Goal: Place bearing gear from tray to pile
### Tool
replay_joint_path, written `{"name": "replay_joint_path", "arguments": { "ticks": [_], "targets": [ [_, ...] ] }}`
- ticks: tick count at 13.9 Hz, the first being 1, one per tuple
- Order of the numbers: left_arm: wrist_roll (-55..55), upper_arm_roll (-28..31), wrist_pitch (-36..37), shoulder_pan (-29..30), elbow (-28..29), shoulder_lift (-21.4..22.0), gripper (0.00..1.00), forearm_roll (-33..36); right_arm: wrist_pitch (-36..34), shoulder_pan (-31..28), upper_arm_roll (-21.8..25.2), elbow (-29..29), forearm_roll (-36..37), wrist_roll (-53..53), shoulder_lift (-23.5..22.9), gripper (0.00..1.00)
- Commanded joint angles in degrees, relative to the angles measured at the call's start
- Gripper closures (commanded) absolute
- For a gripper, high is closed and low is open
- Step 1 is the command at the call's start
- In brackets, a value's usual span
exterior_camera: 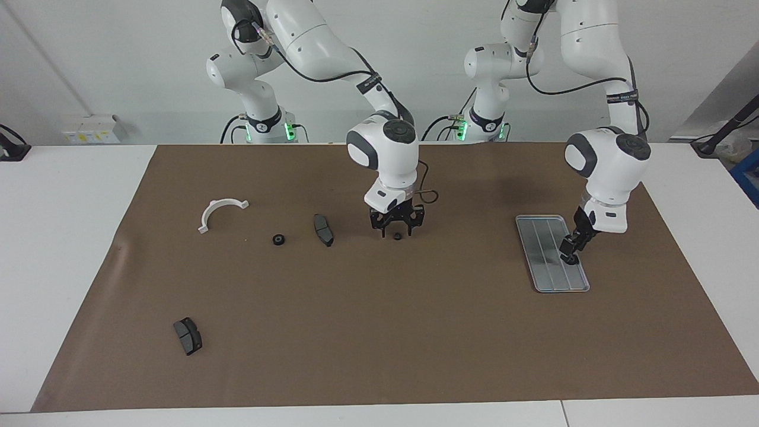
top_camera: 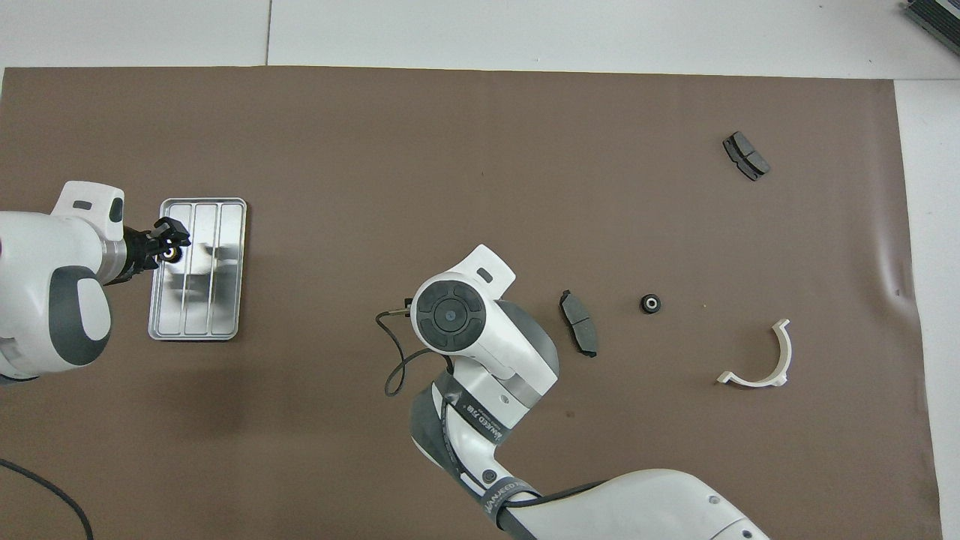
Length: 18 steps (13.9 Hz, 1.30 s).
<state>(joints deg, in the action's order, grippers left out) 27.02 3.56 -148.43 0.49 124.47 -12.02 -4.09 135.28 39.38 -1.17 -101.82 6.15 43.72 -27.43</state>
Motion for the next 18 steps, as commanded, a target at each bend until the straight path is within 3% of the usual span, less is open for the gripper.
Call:
{"name": "replay_joint_path", "arguments": {
  "ticks": [1,2,5,8,11,15,18],
  "targets": [
    [11.0,0.5,-2.8,-2.5,1.1,-0.5,0.32,0.3,0.2,0.3,0.1,0.5,1.6,2.1,-0.6,0.42],
    [14.0,0.5,-2.9,-2.9,1.1,-0.5,0.32,0.3,0.2,0.4,0.1,0.5,1.7,2.2,-0.8,0.49],
    [16.7,0.6,-2.4,-2.8,1.3,-0.4,0.33,0.3,0.9,1.0,0.1,0.7,1.7,3.0,-1.7,0.55],
    [19.5,0.7,-2.0,-2.5,1.3,-0.4,0.33,0.3,2.0,1.0,0.1,0.4,1.8,3.0,-1.7,0.68],
    [21.9,0.9,0.0,-2.7,1.3,-0.2,0.34,0.3,1.5,1.1,0.4,0.7,2.0,3.7,-1.7,1.0],
    [22.0,1.4,3.2,-2.6,1.2,0.1,0.37,0.6,1.7,-1.1,0.7,0.9,6.9,7.0,-1.0,1.0],
    [22.1,1.8,6.7,-2.4,0.7,0.4,0.37,2.8,1.0,-6.3,0.6,-2.6,7.0,2.5,4.3,1.0]
  ]
}}
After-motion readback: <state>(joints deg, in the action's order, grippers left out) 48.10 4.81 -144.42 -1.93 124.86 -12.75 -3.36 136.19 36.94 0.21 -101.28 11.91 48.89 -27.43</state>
